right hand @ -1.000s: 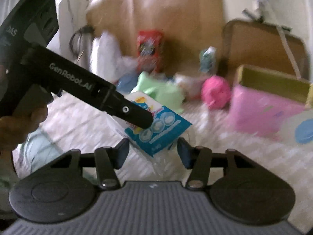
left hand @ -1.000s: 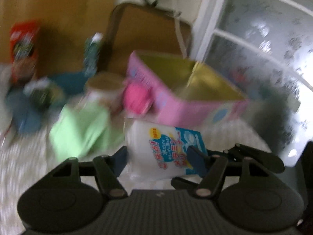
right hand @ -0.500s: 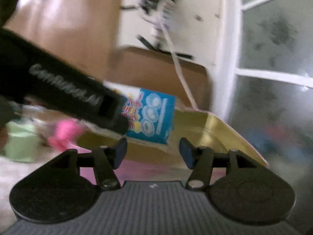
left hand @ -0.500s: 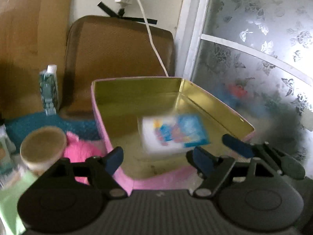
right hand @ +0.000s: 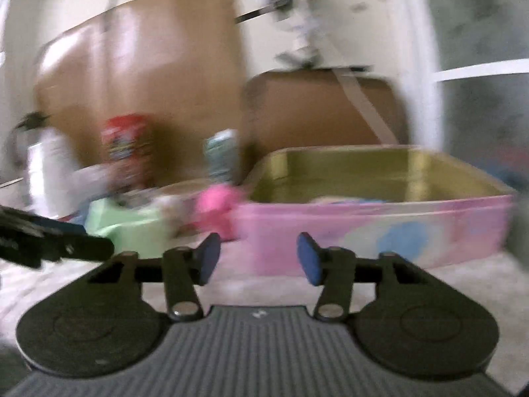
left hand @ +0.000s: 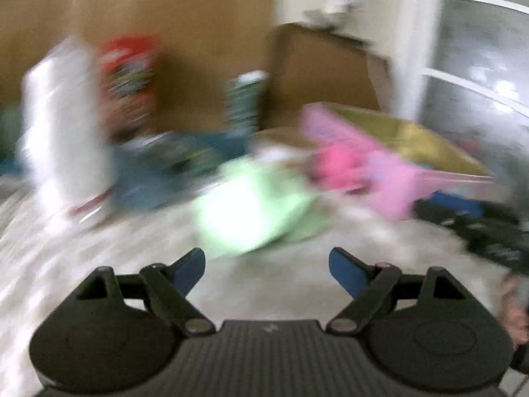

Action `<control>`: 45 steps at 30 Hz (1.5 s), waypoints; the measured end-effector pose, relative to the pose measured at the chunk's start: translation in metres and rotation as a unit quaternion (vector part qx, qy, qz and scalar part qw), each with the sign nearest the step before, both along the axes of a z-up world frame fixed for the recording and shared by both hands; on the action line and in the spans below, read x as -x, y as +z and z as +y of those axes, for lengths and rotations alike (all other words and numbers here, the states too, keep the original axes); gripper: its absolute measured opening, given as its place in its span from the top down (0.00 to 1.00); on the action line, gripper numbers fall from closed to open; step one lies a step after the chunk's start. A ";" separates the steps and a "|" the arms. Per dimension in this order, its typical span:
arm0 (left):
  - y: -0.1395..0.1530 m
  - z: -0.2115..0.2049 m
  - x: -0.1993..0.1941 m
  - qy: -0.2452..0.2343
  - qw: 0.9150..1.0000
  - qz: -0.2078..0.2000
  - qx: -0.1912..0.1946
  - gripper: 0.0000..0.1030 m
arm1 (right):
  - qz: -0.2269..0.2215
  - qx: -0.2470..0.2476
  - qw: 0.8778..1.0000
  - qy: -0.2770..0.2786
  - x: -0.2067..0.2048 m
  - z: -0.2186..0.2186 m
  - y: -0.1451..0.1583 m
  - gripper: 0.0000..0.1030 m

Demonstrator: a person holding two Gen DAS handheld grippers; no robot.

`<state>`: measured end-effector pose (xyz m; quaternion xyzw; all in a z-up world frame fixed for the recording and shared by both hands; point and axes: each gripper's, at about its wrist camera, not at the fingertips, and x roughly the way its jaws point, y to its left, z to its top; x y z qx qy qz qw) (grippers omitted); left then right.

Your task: Organize soft objects

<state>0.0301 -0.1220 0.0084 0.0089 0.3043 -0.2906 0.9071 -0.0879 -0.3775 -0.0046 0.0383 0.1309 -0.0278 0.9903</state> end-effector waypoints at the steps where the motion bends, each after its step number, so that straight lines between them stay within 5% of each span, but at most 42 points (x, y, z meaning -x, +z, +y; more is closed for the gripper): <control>1: -0.005 0.015 -0.006 0.027 1.000 0.014 0.001 0.21 | 0.004 0.002 1.000 0.021 -0.007 0.010 0.001 0.51; 6: -0.001 0.073 -0.015 0.087 0.995 0.030 0.039 0.23 | 0.039 0.026 0.994 0.100 -0.053 0.054 0.005 0.51; 10: -0.002 0.095 -0.011 0.093 0.993 0.042 0.062 0.23 | 0.063 0.037 0.991 0.112 -0.087 0.072 0.004 0.53; 12: -0.002 0.099 -0.006 0.090 0.992 0.050 0.076 0.23 | 0.090 0.028 0.989 0.115 -0.094 0.076 -0.002 0.91; 13: -0.002 0.103 -0.004 0.089 0.991 0.053 0.083 0.23 | 0.107 0.014 0.987 0.119 -0.096 0.078 -0.006 0.96; 17: -0.002 0.112 -0.001 0.075 0.987 0.074 0.119 0.23 | 0.115 -0.019 0.976 0.184 -0.073 0.103 -0.009 0.96; 21: -0.004 0.115 0.000 0.050 0.983 0.098 0.145 0.25 | 0.141 -0.029 0.947 0.287 -0.056 0.148 -0.017 0.96; 23: -0.005 0.113 0.003 0.041 0.985 0.104 0.135 0.36 | 0.143 -0.015 0.936 0.322 -0.051 0.164 -0.020 0.90; 25: -0.008 0.112 0.006 0.035 0.985 0.111 0.124 0.38 | 0.129 0.017 0.938 0.321 -0.043 0.172 -0.018 0.90; 27: -0.009 0.113 0.008 0.033 0.986 0.114 0.121 0.38 | 0.125 0.016 0.939 0.320 -0.040 0.170 -0.015 0.77; 29: -0.009 0.112 0.009 0.032 0.986 0.113 0.120 0.38 | 0.116 0.014 0.943 0.311 -0.035 0.166 -0.012 0.49; 32: -0.008 0.108 0.007 0.029 0.985 0.116 0.121 0.41 | 0.106 0.035 0.950 0.292 -0.034 0.164 -0.010 0.45; 38: -0.010 0.087 0.009 0.026 0.991 0.104 0.080 0.73 | 0.127 0.034 0.955 0.264 -0.055 0.160 -0.019 0.35; 39: -0.009 0.084 0.010 0.022 0.992 0.103 0.076 0.76 | 0.127 0.037 0.955 0.264 -0.055 0.161 -0.019 0.36; 41: -0.008 0.079 0.013 0.013 0.991 0.105 0.077 0.83 | 0.120 0.045 0.955 0.266 -0.051 0.161 -0.019 0.72; 45: 0.001 0.067 0.017 0.000 0.993 0.095 0.073 0.84 | 0.110 0.038 0.958 0.261 -0.044 0.154 -0.019 0.82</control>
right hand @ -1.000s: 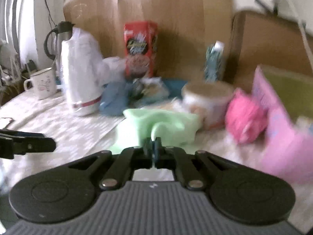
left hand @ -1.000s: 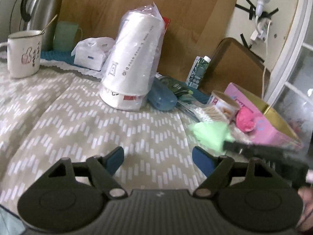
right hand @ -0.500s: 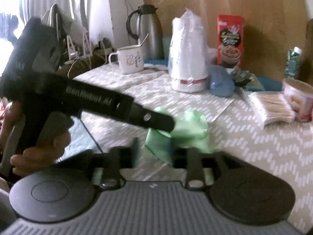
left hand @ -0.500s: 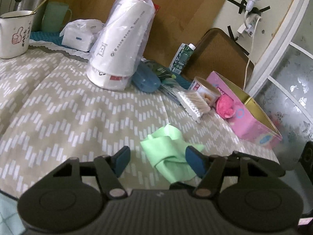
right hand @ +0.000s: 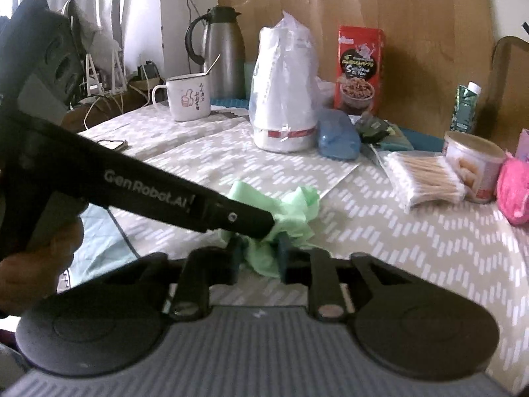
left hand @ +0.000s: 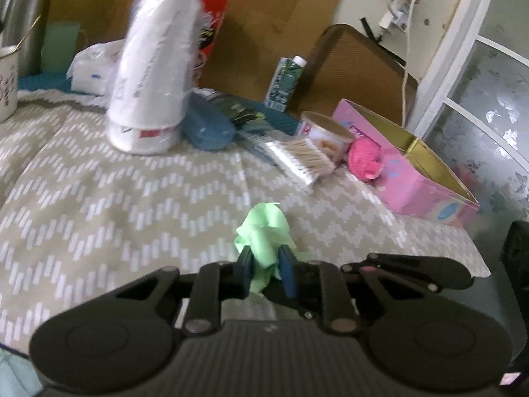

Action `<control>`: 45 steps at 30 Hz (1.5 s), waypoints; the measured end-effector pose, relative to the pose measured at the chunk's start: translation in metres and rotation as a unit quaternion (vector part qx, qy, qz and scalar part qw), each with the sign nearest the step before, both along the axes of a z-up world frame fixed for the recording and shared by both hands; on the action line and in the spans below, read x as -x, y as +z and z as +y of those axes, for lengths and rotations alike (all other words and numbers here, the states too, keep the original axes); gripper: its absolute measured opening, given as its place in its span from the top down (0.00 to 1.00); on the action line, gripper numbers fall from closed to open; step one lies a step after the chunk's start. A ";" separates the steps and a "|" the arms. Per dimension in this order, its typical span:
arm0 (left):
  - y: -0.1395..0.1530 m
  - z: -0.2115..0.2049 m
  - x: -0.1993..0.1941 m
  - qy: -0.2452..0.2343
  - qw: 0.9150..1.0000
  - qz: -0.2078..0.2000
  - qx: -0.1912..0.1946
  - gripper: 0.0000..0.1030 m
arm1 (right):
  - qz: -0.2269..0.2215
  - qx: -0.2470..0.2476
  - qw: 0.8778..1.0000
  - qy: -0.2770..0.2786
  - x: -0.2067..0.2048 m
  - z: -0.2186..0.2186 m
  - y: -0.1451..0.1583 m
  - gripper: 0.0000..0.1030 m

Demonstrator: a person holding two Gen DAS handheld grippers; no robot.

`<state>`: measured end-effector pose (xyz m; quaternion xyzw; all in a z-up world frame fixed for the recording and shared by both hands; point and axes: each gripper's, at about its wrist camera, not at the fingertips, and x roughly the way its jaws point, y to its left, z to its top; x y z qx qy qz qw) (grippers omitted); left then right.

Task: Organize soft objects
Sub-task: 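Carry the green cloth into the pink tin and open both grippers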

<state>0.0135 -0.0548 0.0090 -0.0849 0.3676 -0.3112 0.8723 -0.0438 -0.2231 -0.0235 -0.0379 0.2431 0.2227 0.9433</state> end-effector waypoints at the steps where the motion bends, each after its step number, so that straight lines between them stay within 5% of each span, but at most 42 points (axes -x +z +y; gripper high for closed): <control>1: 0.002 -0.004 0.000 -0.004 1.000 -0.002 0.001 0.84 | -0.004 -0.005 1.000 -0.005 0.002 -0.003 0.001 0.83; 7: 0.010 -0.045 -0.001 -0.037 0.999 -0.016 -0.019 0.84 | -0.037 -0.014 0.998 -0.042 0.014 -0.028 0.005 0.83; 11: 0.005 -0.080 -0.004 -0.064 0.997 -0.012 -0.039 0.84 | -0.015 -0.035 0.996 -0.074 0.013 -0.054 -0.001 0.83; 18: 0.030 -0.145 -0.004 -0.133 0.988 -0.059 -0.050 0.84 | -0.034 -0.061 0.988 -0.135 0.029 -0.100 0.003 0.83; 28: 0.067 -0.260 -0.030 -0.186 0.973 -0.135 -0.021 0.82 | -0.154 -0.030 0.949 -0.273 0.032 -0.173 0.030 0.83; 33: 0.060 -0.304 -0.048 -0.150 0.977 -0.142 -0.058 0.64 | -0.159 -0.016 0.935 -0.316 0.008 -0.203 0.027 0.83; 36: 0.054 -0.314 -0.060 -0.125 0.980 -0.131 -0.081 0.44 | -0.145 -0.012 0.935 -0.325 -0.015 -0.217 0.022 0.82; 39: 0.054 -0.305 -0.059 -0.122 0.982 -0.127 -0.069 0.42 | -0.116 -0.003 0.931 -0.346 -0.039 -0.222 0.021 0.69; 43: 0.057 -0.292 -0.043 -0.116 0.977 -0.167 -0.067 0.26 | -0.113 -0.023 0.920 -0.375 -0.036 -0.232 0.022 0.37; 45: 0.061 -0.279 -0.034 -0.114 0.977 -0.173 -0.052 0.26 | -0.123 -0.027 0.914 -0.386 -0.030 -0.231 0.024 0.34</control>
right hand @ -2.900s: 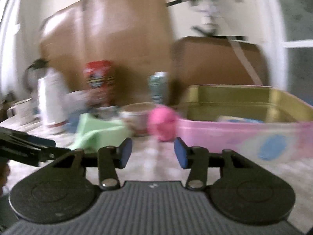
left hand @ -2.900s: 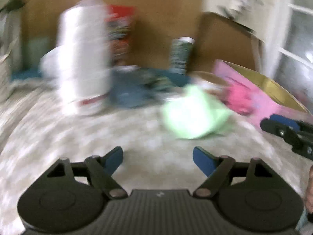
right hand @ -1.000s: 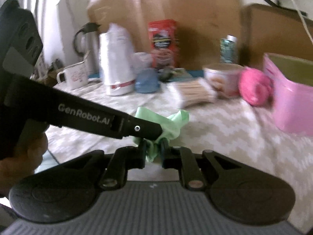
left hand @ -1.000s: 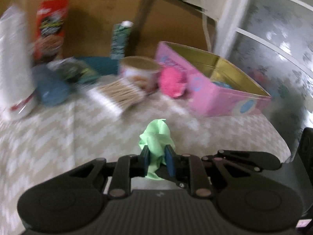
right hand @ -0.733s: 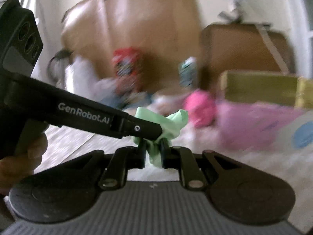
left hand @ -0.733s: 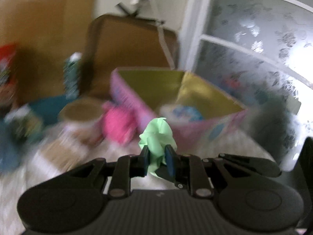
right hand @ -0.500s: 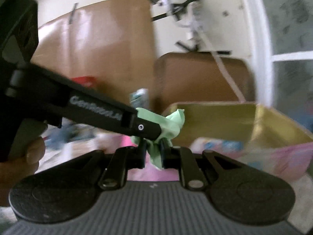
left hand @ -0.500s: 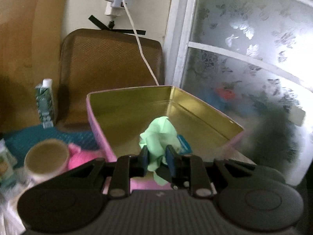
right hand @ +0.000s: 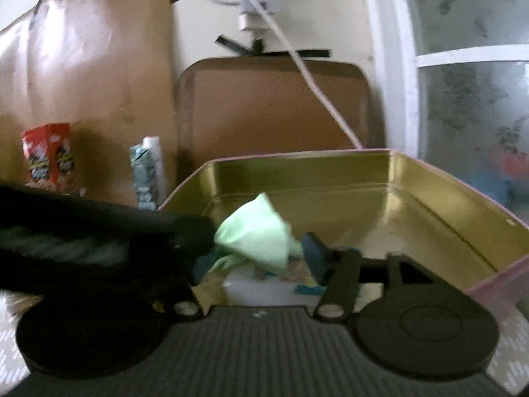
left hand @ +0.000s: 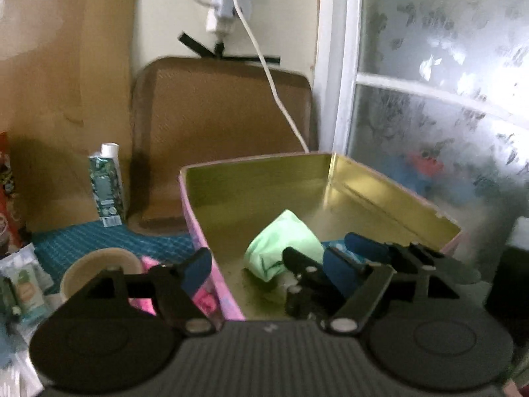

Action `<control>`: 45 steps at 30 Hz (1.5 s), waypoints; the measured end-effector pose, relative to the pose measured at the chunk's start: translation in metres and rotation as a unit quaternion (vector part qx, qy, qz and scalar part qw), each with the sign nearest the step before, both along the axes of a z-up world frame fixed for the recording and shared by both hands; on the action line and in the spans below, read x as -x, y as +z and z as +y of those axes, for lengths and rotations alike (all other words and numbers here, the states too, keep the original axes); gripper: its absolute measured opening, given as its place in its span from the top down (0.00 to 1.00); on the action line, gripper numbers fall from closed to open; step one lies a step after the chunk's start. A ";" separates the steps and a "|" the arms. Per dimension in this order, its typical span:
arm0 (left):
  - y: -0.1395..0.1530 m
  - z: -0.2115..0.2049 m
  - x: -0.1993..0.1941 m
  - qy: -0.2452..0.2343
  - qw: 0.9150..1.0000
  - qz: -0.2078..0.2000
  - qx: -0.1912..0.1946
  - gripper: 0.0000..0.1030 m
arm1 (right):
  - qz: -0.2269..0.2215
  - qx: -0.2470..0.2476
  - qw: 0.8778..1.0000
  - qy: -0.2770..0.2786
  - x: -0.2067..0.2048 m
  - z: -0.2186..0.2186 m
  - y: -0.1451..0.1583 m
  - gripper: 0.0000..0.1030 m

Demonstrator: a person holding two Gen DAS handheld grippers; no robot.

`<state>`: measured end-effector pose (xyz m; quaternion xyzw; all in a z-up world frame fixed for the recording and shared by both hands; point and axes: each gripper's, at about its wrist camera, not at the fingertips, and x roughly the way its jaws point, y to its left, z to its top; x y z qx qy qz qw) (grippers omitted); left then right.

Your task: Organize soft objects

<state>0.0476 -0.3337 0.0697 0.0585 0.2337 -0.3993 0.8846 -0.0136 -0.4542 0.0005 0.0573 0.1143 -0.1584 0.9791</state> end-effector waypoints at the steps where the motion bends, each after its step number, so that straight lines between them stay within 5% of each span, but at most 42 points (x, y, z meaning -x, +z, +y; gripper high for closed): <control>1: 0.001 0.009 0.005 -0.002 1.000 -0.002 0.006 0.26 | -0.004 0.000 1.000 -0.004 0.003 0.002 0.001 0.34; 5: -0.001 0.061 0.021 0.017 0.999 -0.018 0.029 0.21 | -0.026 0.013 0.999 -0.014 0.020 0.011 0.002 0.35; 9: -0.026 0.124 0.019 0.078 0.997 0.011 0.014 0.21 | -0.055 0.022 0.998 -0.007 0.039 0.030 0.007 0.35; 16: -0.073 0.211 -0.004 0.208 0.975 0.073 -0.021 0.23 | -0.031 0.091 0.990 0.101 0.026 0.094 0.015 0.42; 22: -0.074 0.238 -0.008 0.200 0.974 0.096 0.047 0.22 | 0.080 0.187 0.970 0.131 -0.030 0.121 0.006 0.55; 31: -0.069 0.236 0.009 0.164 0.984 0.050 0.057 0.19 | 0.120 0.301 0.941 0.099 -0.030 0.139 -0.018 0.55; 34: -0.069 0.237 0.010 0.162 0.984 0.046 0.059 0.19 | 0.131 0.326 0.932 0.089 -0.034 0.142 -0.024 0.84; 39: -0.070 0.242 0.010 0.163 0.983 0.049 0.070 0.19 | 0.127 0.295 0.943 0.090 -0.032 0.136 -0.020 0.93; 45: -0.070 0.255 0.005 0.155 0.978 0.087 0.105 0.15 | 0.104 0.172 0.948 0.245 0.037 0.167 0.004 0.93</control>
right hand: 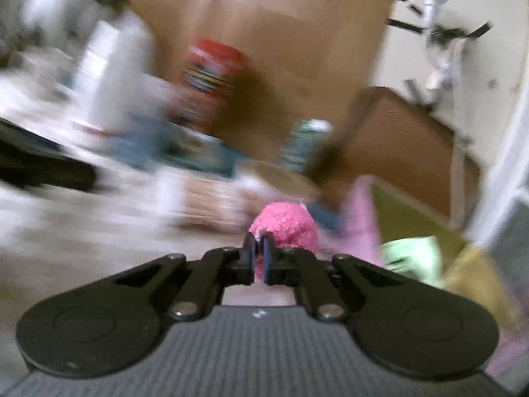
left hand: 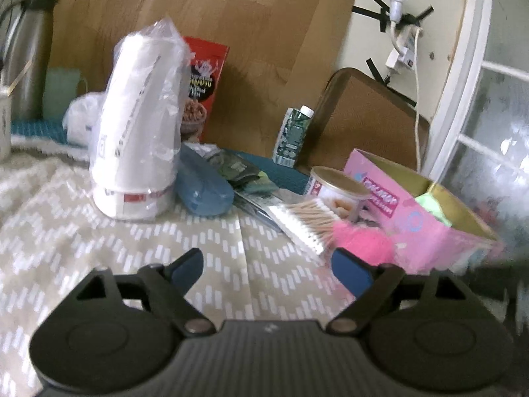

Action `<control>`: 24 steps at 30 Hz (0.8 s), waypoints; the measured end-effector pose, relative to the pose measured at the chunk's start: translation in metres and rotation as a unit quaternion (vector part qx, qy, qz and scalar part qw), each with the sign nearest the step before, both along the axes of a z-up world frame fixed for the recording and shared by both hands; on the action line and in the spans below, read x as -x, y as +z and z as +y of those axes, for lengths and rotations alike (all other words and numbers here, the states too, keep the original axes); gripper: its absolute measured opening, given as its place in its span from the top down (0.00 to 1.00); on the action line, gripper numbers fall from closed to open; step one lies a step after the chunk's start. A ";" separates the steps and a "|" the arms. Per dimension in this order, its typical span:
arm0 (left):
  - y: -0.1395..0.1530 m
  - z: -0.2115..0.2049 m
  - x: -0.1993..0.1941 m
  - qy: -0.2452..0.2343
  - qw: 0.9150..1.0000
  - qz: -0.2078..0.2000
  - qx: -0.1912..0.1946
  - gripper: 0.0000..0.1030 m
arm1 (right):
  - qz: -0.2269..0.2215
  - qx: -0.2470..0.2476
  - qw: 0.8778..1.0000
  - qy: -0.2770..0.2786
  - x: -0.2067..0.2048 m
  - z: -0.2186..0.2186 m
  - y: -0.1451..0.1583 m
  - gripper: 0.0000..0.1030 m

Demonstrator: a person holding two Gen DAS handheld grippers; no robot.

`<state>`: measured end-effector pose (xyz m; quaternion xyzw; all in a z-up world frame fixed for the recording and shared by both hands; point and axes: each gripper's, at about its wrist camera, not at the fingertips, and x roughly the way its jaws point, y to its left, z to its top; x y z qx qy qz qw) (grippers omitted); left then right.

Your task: Organize soft objects

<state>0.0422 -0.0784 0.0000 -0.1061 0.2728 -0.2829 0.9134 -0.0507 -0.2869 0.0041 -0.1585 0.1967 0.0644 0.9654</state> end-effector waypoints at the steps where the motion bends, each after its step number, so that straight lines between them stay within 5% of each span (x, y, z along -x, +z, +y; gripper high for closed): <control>1: 0.000 0.004 -0.001 -0.003 1.000 0.009 0.011 0.15 | 0.010 -0.021 0.999 0.029 0.009 0.008 0.000 0.93; 6: 0.000 0.024 0.002 0.013 0.999 0.030 0.029 0.16 | 0.007 -0.010 0.994 0.108 0.025 0.053 -0.016 0.85; 8: 0.000 0.033 0.005 0.019 0.999 0.029 0.022 0.16 | 0.012 -0.021 0.991 0.130 0.025 0.055 -0.016 0.64; 12: 0.001 0.048 0.011 0.017 0.999 0.035 0.031 0.16 | 0.002 -0.064 0.985 0.159 0.034 0.048 -0.005 0.50; 17: 0.006 0.042 0.016 -0.023 0.998 0.045 0.049 0.16 | -0.014 -0.122 0.981 0.150 0.039 0.025 0.006 0.34; 24: 0.010 0.011 0.020 -0.065 0.997 0.043 0.029 0.15 | -0.015 -0.143 0.986 0.088 0.034 -0.002 0.002 0.31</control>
